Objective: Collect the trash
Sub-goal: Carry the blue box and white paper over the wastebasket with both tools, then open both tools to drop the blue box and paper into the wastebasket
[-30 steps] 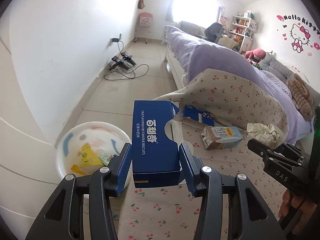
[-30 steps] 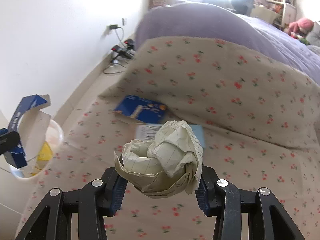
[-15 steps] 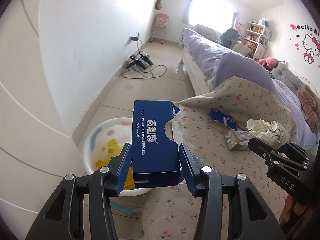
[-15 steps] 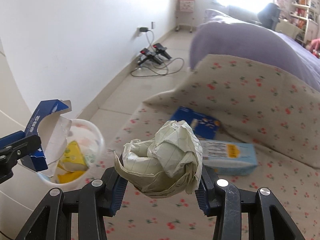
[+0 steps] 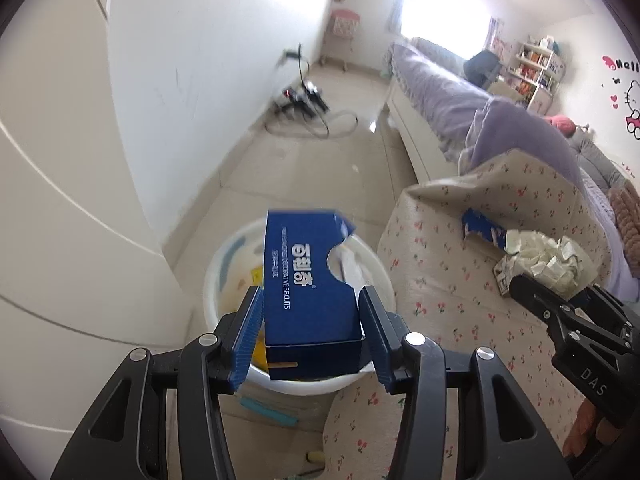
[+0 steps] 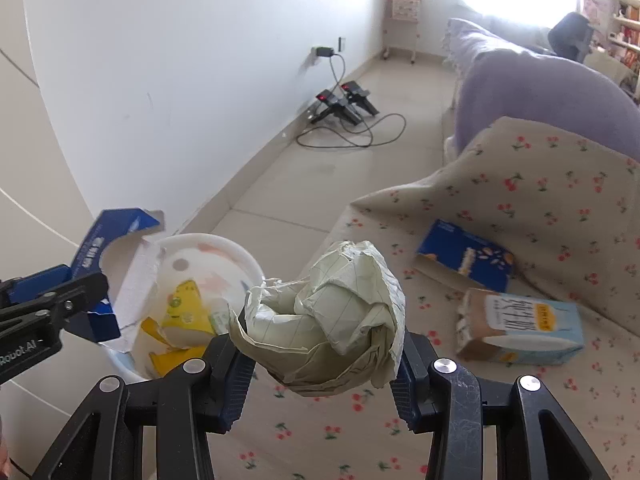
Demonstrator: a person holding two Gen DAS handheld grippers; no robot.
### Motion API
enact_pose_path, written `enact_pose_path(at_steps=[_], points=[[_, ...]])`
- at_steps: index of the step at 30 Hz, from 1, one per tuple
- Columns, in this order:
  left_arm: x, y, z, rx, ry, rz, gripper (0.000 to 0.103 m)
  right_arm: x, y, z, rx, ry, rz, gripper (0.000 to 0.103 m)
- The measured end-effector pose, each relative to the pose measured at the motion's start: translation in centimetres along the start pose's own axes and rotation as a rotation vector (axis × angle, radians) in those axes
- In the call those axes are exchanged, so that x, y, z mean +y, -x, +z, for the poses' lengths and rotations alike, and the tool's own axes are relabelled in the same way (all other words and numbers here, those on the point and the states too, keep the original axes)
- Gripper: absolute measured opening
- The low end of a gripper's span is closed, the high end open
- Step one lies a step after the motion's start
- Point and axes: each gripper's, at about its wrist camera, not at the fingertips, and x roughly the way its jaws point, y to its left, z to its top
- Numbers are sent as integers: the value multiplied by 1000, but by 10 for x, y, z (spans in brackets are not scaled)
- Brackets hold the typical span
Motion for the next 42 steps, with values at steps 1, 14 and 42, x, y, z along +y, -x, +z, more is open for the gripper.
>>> enact_pose_path(at_steps=[1,14,42], points=[[3,-6,0,27,3,13,57,3,-1,0,1,1,3,51],[38,7,-5,51,70,148,89,39,-37,6,29,23,67,52],[47,28,-1,14,100,156,89,12,-42,10,-3,-65,21,94]])
